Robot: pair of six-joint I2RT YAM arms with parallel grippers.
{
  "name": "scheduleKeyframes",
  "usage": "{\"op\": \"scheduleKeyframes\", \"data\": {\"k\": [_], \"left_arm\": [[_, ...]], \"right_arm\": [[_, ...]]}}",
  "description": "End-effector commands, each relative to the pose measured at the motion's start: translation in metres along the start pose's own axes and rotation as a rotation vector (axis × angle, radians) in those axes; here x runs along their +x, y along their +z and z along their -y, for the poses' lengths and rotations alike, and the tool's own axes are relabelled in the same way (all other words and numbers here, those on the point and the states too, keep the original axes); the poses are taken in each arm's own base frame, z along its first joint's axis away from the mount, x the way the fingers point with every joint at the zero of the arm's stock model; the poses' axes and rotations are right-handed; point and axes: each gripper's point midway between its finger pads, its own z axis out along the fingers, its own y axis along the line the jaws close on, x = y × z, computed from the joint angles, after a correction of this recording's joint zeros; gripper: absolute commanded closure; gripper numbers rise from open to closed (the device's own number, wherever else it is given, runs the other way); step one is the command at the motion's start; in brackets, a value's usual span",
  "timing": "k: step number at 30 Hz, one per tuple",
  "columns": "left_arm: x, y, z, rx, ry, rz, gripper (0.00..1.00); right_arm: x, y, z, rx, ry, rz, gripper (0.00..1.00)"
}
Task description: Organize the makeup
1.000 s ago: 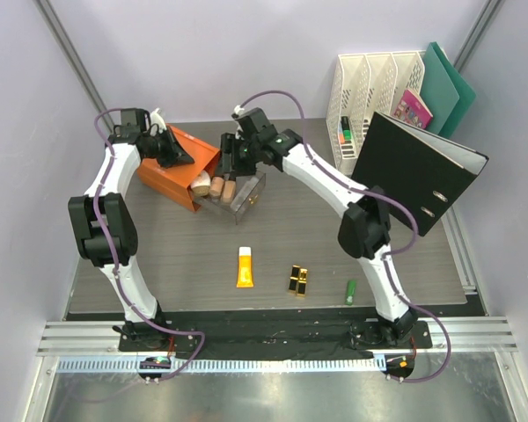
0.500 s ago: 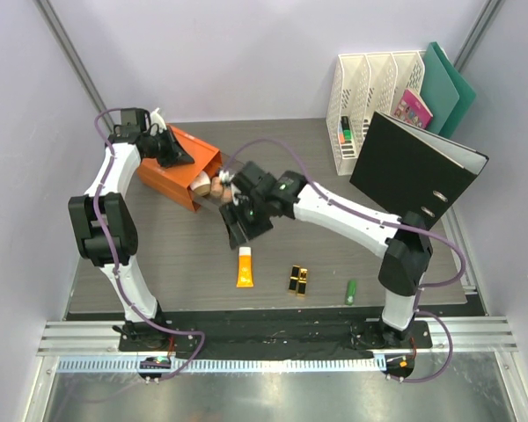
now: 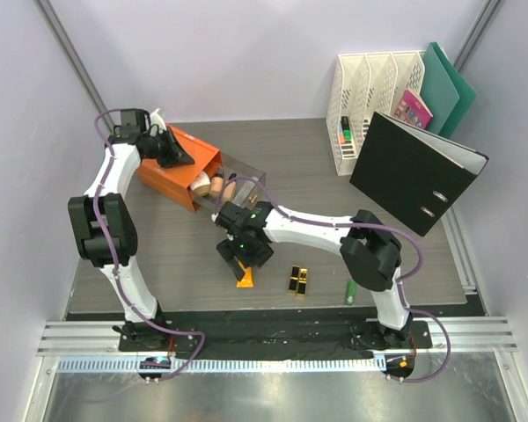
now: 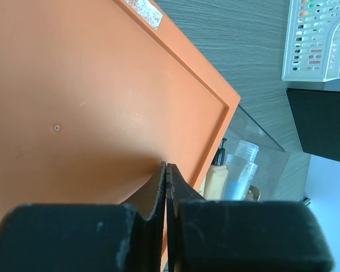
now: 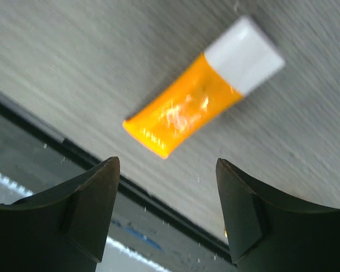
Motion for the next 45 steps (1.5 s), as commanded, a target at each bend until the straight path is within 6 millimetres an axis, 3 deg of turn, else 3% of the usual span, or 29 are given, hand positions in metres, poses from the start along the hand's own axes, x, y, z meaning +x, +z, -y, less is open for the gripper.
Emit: {"op": "scheduleKeyframes", "data": {"k": [1,11,14,18,24,28,32,35,39,42,45], "left_arm": [[0.144,0.006,-0.109,-0.400,-0.180,-0.483,1.00],[0.146,0.005,-0.108,-0.398,-0.179,-0.484,1.00],[0.147,0.004,-0.109,-0.402,-0.179,-0.485,1.00],[0.145,0.005,-0.109,-0.402,-0.178,-0.483,1.00],[0.145,0.004,-0.110,-0.409,-0.178,-0.483,1.00],[0.145,0.005,-0.110,-0.407,-0.181,-0.484,1.00],[0.144,0.005,-0.109,-0.406,-0.180,-0.483,1.00],[0.144,0.005,-0.109,-0.404,-0.183,-0.481,1.00],[0.143,0.005,-0.108,-0.402,-0.182,-0.482,1.00],[0.142,0.004,-0.108,-0.402,-0.179,-0.479,1.00],[0.143,0.004,-0.108,-0.404,-0.179,-0.480,1.00]], "right_arm": [[-0.026,0.016,-0.004,0.009,-0.002,0.068,0.25],[-0.025,0.047,0.007,0.085,0.008,0.033,0.27],[-0.023,0.048,0.008,0.092,0.004,0.022,0.44],[-0.019,0.046,0.006,0.087,-0.023,0.006,0.95],[-0.018,0.031,0.006,0.156,-0.099,0.019,0.99],[-0.028,0.010,-0.005,0.124,-0.134,0.067,0.99],[-0.051,-0.030,-0.022,0.063,-0.170,0.171,0.99],[-0.076,-0.062,-0.035,0.033,-0.182,0.272,0.99],[-0.124,-0.122,-0.045,0.009,-0.145,0.450,0.99],[-0.154,-0.156,-0.035,0.004,-0.080,0.552,0.99],[-0.172,-0.172,-0.019,-0.017,0.003,0.598,0.99]]}}
